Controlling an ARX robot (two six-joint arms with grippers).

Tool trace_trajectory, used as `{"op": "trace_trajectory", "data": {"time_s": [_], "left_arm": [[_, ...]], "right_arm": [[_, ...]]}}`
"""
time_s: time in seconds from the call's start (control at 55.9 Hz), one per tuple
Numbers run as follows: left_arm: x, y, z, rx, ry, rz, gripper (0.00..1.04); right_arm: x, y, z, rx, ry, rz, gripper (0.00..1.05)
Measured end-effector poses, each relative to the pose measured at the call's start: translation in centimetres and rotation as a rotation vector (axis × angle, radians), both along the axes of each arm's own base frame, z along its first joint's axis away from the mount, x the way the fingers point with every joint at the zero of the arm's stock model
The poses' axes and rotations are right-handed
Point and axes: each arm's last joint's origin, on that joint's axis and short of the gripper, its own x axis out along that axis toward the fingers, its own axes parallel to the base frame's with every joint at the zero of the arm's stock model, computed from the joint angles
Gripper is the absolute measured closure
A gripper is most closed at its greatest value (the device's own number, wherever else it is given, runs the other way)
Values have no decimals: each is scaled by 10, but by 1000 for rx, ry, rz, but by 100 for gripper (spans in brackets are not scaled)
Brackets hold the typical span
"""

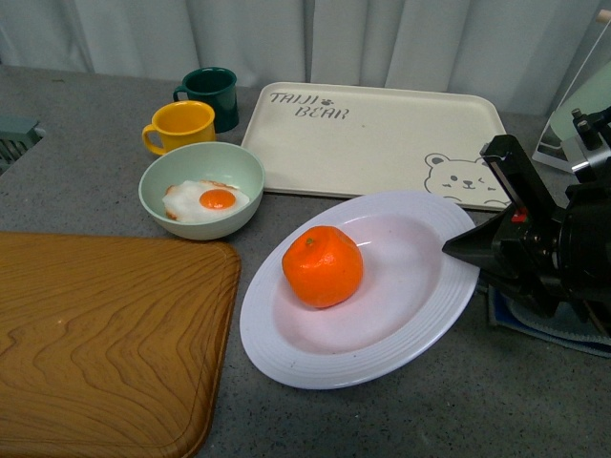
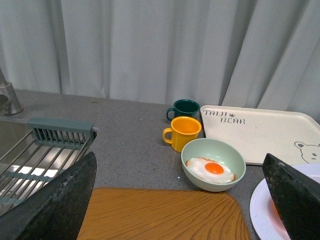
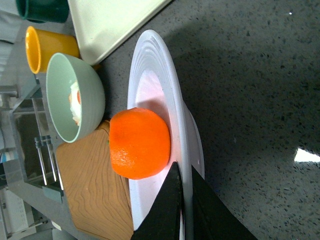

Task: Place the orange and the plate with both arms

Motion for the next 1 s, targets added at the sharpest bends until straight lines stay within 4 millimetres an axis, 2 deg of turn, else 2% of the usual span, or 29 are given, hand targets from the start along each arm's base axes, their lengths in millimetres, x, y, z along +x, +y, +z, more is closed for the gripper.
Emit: {"op": "trace_trajectory", "data": {"time_s": [0.34,0.483,0.59,0.608,0.626,0.894,1.001], "left_arm": [[0,0,0,0,0,0,7],[0,0,0,0,0,0,7],[0,0,0,0,0,0,7],[0,0,0,0,0,0,7],[0,0,0,0,0,0,7],[0,0,0,0,0,0,7],[0,0,0,0,0,0,7]], "right_arm": [[8,-16,13,181,-153,34,104],[27,-20,16,238,-184,36,104],[56,-23,14,254,-201,11,104],[65,-24,12,256,-204,5,104],[87,-26,8,267,-214,-11,104],[159,-26,-14,273,-198,-39,104],[180,-25,-21,258,-185,-64,104]]}}
